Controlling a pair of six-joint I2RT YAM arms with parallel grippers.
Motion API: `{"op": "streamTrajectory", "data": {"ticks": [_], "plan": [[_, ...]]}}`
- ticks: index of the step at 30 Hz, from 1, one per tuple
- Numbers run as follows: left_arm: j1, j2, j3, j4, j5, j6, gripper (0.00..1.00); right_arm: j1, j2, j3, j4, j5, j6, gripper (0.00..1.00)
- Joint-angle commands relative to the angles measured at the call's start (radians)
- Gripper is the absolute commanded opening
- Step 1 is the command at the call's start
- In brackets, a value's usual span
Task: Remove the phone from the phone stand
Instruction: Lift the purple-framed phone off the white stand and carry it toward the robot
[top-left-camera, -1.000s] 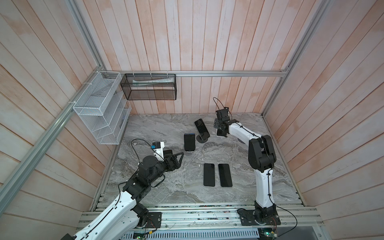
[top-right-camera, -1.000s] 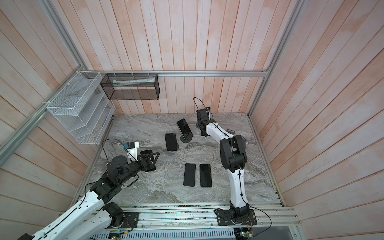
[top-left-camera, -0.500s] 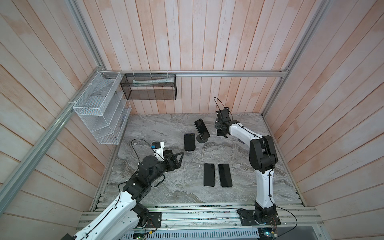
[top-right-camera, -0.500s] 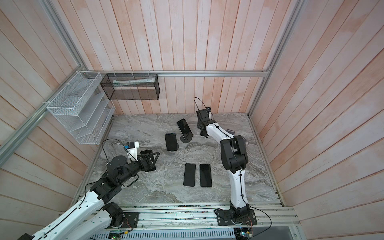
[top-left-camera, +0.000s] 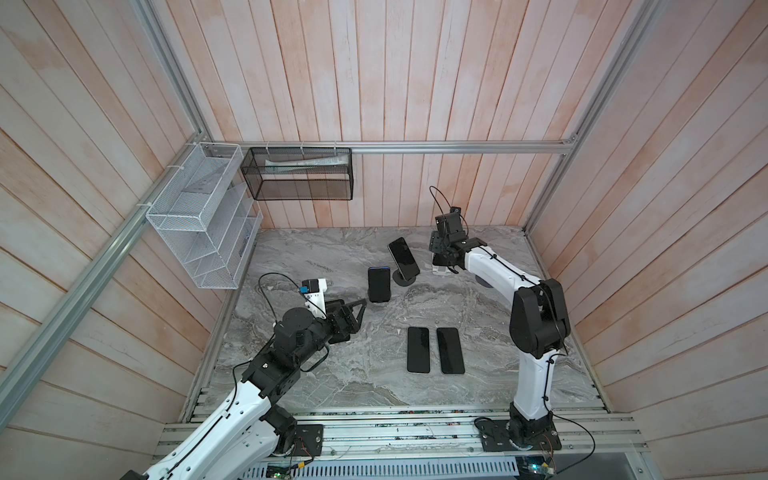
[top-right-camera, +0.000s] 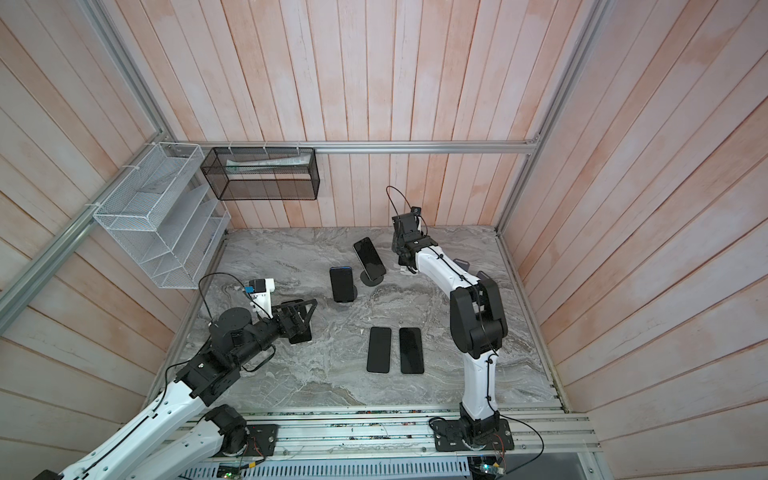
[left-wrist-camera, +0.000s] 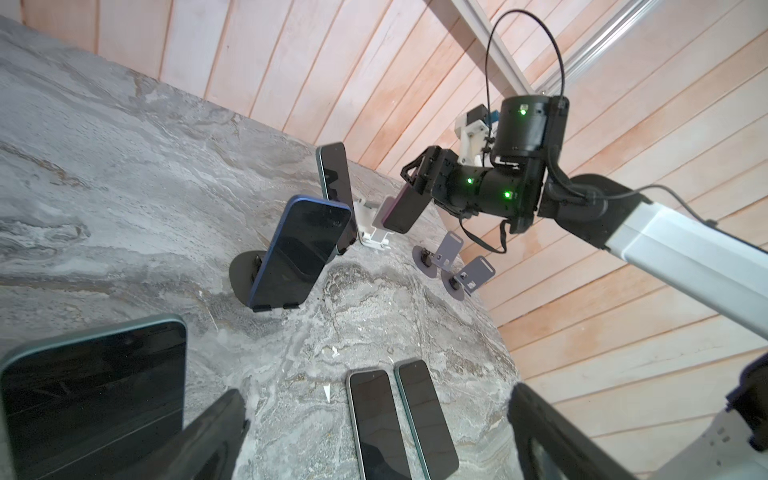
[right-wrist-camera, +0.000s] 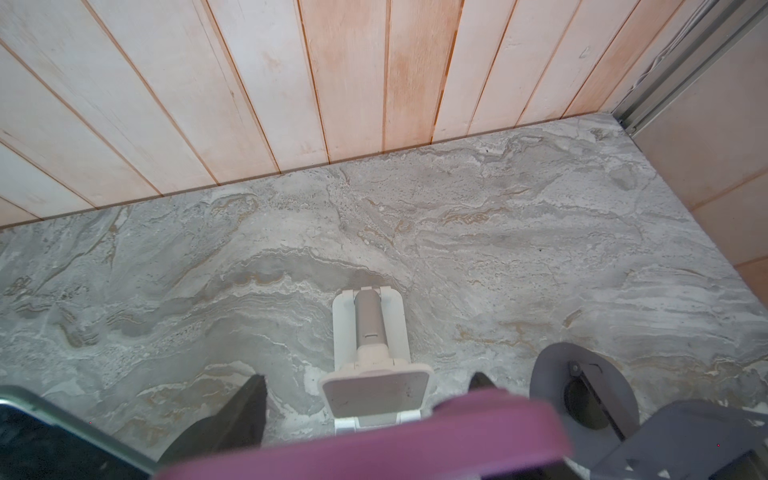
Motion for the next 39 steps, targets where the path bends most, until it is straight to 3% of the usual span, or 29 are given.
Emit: {"op": "streamTrajectory", "data": {"ticks": [1,9,16,19,24,39], "plan": [[0.005,-0.008,0.058,-0.048,-0.043,0.040,1.00,0.011,-0.097,-0.028,-0.007,0.011,-0.022,0.61],[0.006,-0.018,0.141,-0.149,-0.036,0.038,1.00,0.017,-0.376,-0.275,-0.089,0.019,-0.081,0.61],[0.005,-0.033,0.149,-0.161,-0.010,0.014,1.00,0.016,-0.655,-0.569,-0.188,-0.010,-0.041,0.61],[0.005,-0.016,0.162,-0.161,0.014,0.004,1.00,0.005,-0.732,-0.689,-0.207,-0.085,0.019,0.61],[0.005,-0.005,0.169,-0.146,0.039,-0.010,1.00,-0.003,-0.765,-0.804,-0.225,-0.148,0.082,0.61],[0.005,0.010,0.144,-0.117,0.058,-0.025,1.00,-0.112,-0.628,-0.842,-0.284,-0.252,0.006,0.61]]}}
